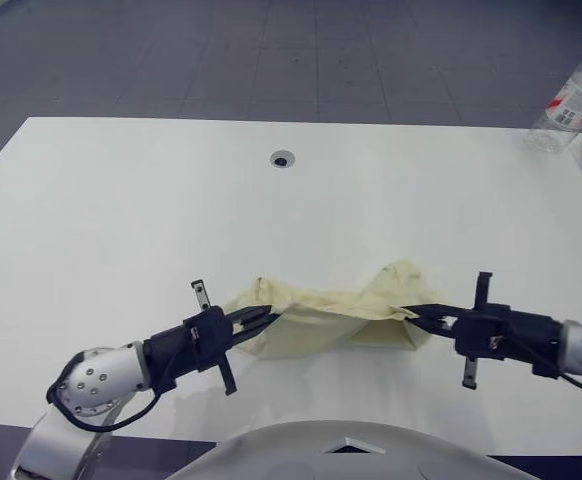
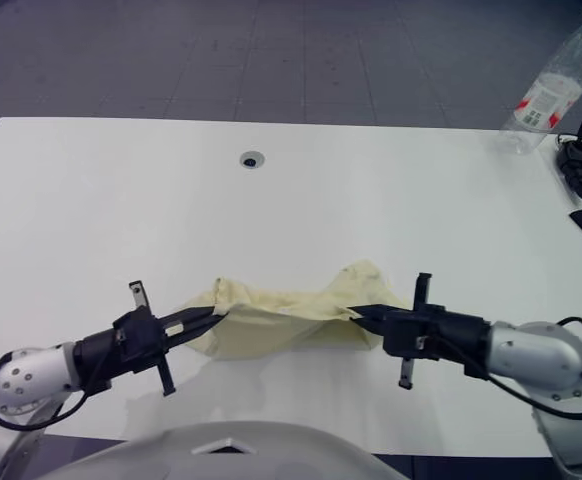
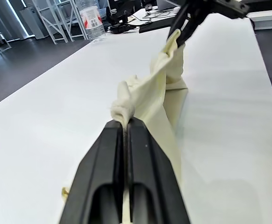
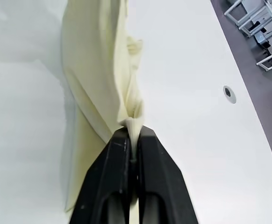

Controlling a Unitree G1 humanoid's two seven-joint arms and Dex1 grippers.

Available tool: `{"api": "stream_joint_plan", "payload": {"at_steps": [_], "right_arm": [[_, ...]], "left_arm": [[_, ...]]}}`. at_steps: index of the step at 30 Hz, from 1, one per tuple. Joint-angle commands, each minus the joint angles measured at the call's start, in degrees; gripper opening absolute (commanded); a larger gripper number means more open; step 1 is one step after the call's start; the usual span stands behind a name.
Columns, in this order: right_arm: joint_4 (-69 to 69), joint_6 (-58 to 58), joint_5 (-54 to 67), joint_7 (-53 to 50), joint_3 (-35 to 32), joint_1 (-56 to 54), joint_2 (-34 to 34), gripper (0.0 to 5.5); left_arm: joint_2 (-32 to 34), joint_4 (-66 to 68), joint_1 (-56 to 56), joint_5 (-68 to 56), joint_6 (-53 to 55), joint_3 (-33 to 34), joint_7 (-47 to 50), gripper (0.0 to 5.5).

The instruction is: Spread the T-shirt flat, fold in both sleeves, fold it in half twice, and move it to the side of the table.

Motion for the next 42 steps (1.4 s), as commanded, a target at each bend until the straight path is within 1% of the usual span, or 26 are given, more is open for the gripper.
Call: {"api": "stream_joint_plan", "payload": {"at_steps": [1, 3, 5, 6, 7, 8, 10, 12, 14, 15, 17, 20, 23, 26, 30, 33, 36, 39, 42], "right_arm": [[-2.3, 4.5, 13.6, 7.7, -9.8, 1.3, -3.1, 0.00], [-5.8, 6.1, 17.7, 14.7, -15.3, 5.9, -4.4, 0.00], [-9.4, 8.1, 20.8, 19.7, -19.4, 10.1, -4.7, 0.00], [-11.4, 9.1, 21.5, 21.7, -20.3, 12.4, -4.8, 0.00], [-12.6, 9.4, 20.9, 23.2, -19.7, 13.6, -5.2, 0.00], [-12.9, 9.6, 19.4, 23.7, -17.6, 13.5, -6.0, 0.00], [-10.2, 9.2, 14.9, 23.4, -8.5, 8.7, -8.6, 0.00], [-3.3, 9.7, 7.3, 23.7, 7.2, -4.4, -8.9, 0.00], [7.3, 7.5, -6.0, 23.8, 22.1, -17.7, -4.3, 0.00], [11.7, 6.9, -10.6, 23.5, 26.9, -21.9, -2.0, 0.00], [16.3, 6.6, -15.5, 21.9, 32.1, -25.3, 0.5, 0.00], [20.5, 5.9, -21.0, 19.6, 36.8, -26.5, 1.9, 0.00], [25.3, 6.4, -25.2, 17.7, 41.2, -27.4, 2.9, 0.00], [29.3, 5.8, -27.7, 16.8, 45.4, -28.7, 4.1, 0.00], [33.8, 4.2, -30.1, 14.8, 49.1, -29.9, 5.6, 0.00], [43.7, -2.2, -37.5, 9.2, 52.6, -34.9, 7.7, 0.00], [55.8, -4.8, -40.1, 3.8, 54.5, -42.5, 12.8, 0.00], [71.3, -9.7, -44.1, -5.7, 56.8, -52.4, 18.5, 0.00], [84.7, -10.7, -47.6, -15.1, 58.9, -61.1, 23.5, 0.00]], "left_arm": [[5.1, -3.4, 1.4, -5.5, 2.3, 5.0, -4.6, 0.00], [8.1, -6.7, 5.9, -9.7, 3.6, 8.8, -8.8, 0.00], [10.1, -9.2, 9.7, -11.5, 4.6, 11.0, -11.7, 0.00], [11.0, -10.4, 11.1, -11.9, 5.0, 10.8, -12.9, 0.00], [11.6, -11.6, 11.9, -12.4, 6.0, 9.6, -13.3, 0.00], [11.9, -12.6, 12.0, -13.2, 7.2, 7.5, -13.3, 0.00], [10.9, -12.0, 10.0, -12.5, 10.3, 1.5, -11.4, 0.00], [8.5, -8.1, 8.3, -5.1, 12.9, -6.0, -6.5, 0.00], [6.2, -2.7, 7.2, 2.3, 13.4, -11.6, -2.4, 0.00], [5.2, -0.2, 6.0, 5.0, 13.2, -13.5, -1.3, 0.00], [3.6, 4.1, 2.3, 8.6, 13.1, -16.0, 0.0, 0.00], [1.2, 11.1, -3.7, 13.4, 13.7, -18.3, 3.3, 0.00], [1.2, 16.9, -7.4, 17.2, 12.7, -22.0, 2.3, 0.00], [0.5, 20.1, -8.9, 17.2, 13.4, -24.8, 1.2, 0.00], [-1.1, 26.7, -14.1, 19.8, 12.9, -27.4, 1.7, 0.00], [-3.5, 37.0, -21.3, 25.1, 12.0, -29.3, 5.1, 0.00], [-6.5, 48.1, -28.4, 27.4, 10.8, -29.8, 8.6, 0.00], [-9.9, 62.6, -37.7, 29.3, 8.5, -29.6, 12.6, 0.00], [-13.8, 79.3, -49.2, 30.9, 5.8, -29.4, 17.6, 0.00]]}}
